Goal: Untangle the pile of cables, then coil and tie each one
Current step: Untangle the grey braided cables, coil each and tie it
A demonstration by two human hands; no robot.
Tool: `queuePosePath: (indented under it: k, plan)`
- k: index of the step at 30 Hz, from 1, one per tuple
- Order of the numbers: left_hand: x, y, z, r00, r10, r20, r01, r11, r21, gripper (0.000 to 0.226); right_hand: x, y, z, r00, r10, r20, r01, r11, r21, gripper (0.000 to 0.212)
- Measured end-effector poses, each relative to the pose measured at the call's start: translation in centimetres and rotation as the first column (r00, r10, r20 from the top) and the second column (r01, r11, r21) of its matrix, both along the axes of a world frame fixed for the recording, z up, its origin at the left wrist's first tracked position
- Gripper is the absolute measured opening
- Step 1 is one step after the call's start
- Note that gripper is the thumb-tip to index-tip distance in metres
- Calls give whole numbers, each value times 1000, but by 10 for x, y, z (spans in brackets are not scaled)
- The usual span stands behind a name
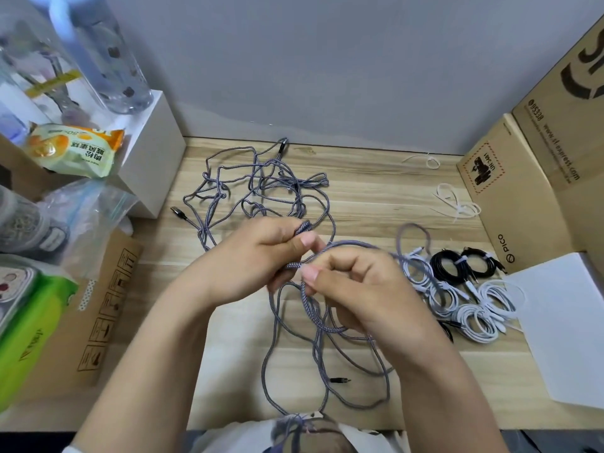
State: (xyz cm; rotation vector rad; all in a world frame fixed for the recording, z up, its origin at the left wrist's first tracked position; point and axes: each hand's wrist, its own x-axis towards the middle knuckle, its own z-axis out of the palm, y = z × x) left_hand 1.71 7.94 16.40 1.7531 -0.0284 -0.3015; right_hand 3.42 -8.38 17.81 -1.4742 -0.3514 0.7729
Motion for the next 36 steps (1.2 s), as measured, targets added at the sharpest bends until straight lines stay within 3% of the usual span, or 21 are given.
queuePosePath:
  k: [4,6,8,10,12,14,17,20,22,24,26,30,32,33,35,36]
  plan:
    - [-4,5,3,995,-99,15,100,988,-114,48,2,-6,3,974,74,-214,-40,987,159,12]
    - [-4,7,8,986,-165,40,169,973,-156,53,3,-8,2,928,182,-324,-66,939,338,32]
    - [-3,8,12,981,-182,69,192,965,-177,56,5,-11,-3,872,292,-393,-32,835,549,26]
    - [1,8,13,985,-149,86,162,971,-178,62,7,-11,-3,850,376,-368,2,698,716,14]
    - [4,7,7,994,-80,77,89,989,-122,64,9,-11,0,896,312,-316,54,630,775,15]
    - [5,8,-1,998,-7,59,10,999,-45,56,11,-15,5,940,219,-261,65,637,769,20]
    - [3,11,-14,999,34,-10,-35,998,-48,43,13,-17,13,981,-76,-176,158,842,515,31]
    - [-5,20,-19,995,-64,-78,44,972,-230,51,22,-17,6,920,-382,-83,390,882,263,35]
    - [-9,25,-18,981,-189,-54,131,835,-534,44,28,-19,1,883,-468,43,457,876,153,33]
    - [-9,26,-12,940,-328,95,267,531,-804,34,29,-19,-3,876,-443,191,446,895,29,27]
    - [-6,22,-2,921,-346,180,259,197,-946,27,28,-16,-7,908,-341,243,358,933,-29,25]
    - [1,17,18,997,-77,31,30,-11,-999,12,24,-8,-19,937,-46,345,126,969,-214,34]
    - [7,15,20,994,69,-87,-89,24,-996,20,20,-7,-22,935,94,343,20,949,-316,30]
    - [10,12,19,977,160,-140,-157,104,-982,29,18,-7,-23,934,140,328,-18,937,-348,28]
    - [16,-1,11,898,413,-152,-326,391,-861,42,13,-5,-21,914,208,348,-45,905,-423,24]
    - [16,-8,1,873,482,-77,-343,494,-799,44,11,-5,-21,889,242,388,-34,881,-471,24]
